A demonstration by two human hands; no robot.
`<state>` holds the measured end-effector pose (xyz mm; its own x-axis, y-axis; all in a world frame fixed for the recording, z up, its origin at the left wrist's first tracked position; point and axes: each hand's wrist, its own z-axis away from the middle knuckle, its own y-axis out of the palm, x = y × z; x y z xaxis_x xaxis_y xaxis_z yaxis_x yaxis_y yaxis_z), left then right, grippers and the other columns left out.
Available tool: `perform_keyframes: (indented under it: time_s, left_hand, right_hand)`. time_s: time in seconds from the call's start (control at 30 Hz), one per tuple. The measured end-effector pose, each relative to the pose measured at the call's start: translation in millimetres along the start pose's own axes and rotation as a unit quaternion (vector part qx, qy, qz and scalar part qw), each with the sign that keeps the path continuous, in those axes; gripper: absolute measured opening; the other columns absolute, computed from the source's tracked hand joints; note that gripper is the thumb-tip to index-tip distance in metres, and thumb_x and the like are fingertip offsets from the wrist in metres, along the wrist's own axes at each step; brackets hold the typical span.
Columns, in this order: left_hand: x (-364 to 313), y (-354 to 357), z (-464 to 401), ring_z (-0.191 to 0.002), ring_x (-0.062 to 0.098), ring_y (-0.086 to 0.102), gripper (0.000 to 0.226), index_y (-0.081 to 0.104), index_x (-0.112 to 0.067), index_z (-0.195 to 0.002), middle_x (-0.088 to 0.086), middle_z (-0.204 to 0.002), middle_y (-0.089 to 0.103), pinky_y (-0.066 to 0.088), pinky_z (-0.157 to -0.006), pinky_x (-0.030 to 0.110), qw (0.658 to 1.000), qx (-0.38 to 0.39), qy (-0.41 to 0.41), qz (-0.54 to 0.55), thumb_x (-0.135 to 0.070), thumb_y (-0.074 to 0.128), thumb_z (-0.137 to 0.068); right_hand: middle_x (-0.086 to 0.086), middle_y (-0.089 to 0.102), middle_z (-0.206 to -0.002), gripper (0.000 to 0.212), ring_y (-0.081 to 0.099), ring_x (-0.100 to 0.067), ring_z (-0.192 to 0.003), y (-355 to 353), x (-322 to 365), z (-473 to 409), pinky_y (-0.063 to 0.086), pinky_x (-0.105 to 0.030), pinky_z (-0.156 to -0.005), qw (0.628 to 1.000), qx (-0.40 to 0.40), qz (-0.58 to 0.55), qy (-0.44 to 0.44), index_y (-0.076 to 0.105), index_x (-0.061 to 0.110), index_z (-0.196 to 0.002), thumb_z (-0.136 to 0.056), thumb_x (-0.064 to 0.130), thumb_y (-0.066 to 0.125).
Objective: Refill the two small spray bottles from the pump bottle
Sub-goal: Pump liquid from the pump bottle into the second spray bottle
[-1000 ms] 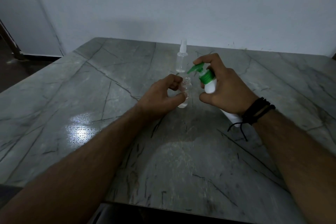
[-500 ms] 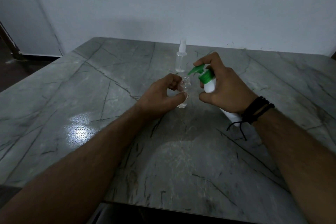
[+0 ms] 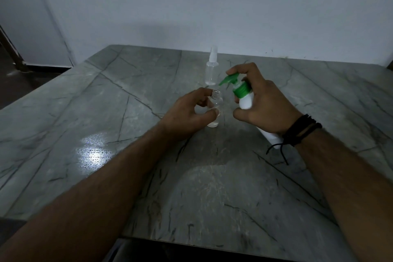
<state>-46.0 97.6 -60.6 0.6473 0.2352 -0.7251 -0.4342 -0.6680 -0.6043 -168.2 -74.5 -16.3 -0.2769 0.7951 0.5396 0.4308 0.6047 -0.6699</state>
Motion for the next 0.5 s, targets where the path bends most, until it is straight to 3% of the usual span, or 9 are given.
perform_keyframes:
  time_s: [0.23,0.5]
  left_hand:
    - [-0.9,0.3,0.6,-0.105,0.006,0.057,0.038,0.057,-0.029,-0.122,-0.011,-0.107,0.063,0.044,-0.081,0.024,1.000,-0.003,0.000,0.006,-0.039,0.068,-0.086]
    - [-0.7,0.1,0.6,-0.107,0.006,0.057,0.041,0.056,-0.029,-0.124,-0.011,-0.109,0.063,0.045,-0.085,0.026,1.000,0.005,-0.006,0.008,-0.040,0.067,-0.087]
  right_hand:
    - [0.003,0.063,-0.081,0.066,0.063,-0.013,-0.070,0.1,0.8,0.1,0.048,-0.020,-0.063,1.000,0.002,-0.013,0.001,0.044,0.024,-0.123,-0.071,-0.002,0.076]
    - [0.001,0.063,-0.080,0.071,0.063,-0.013,-0.069,-0.3,1.4,0.2,0.050,-0.025,-0.063,1.000,0.002,-0.002,0.000,0.044,0.023,-0.129,-0.070,0.000,0.076]
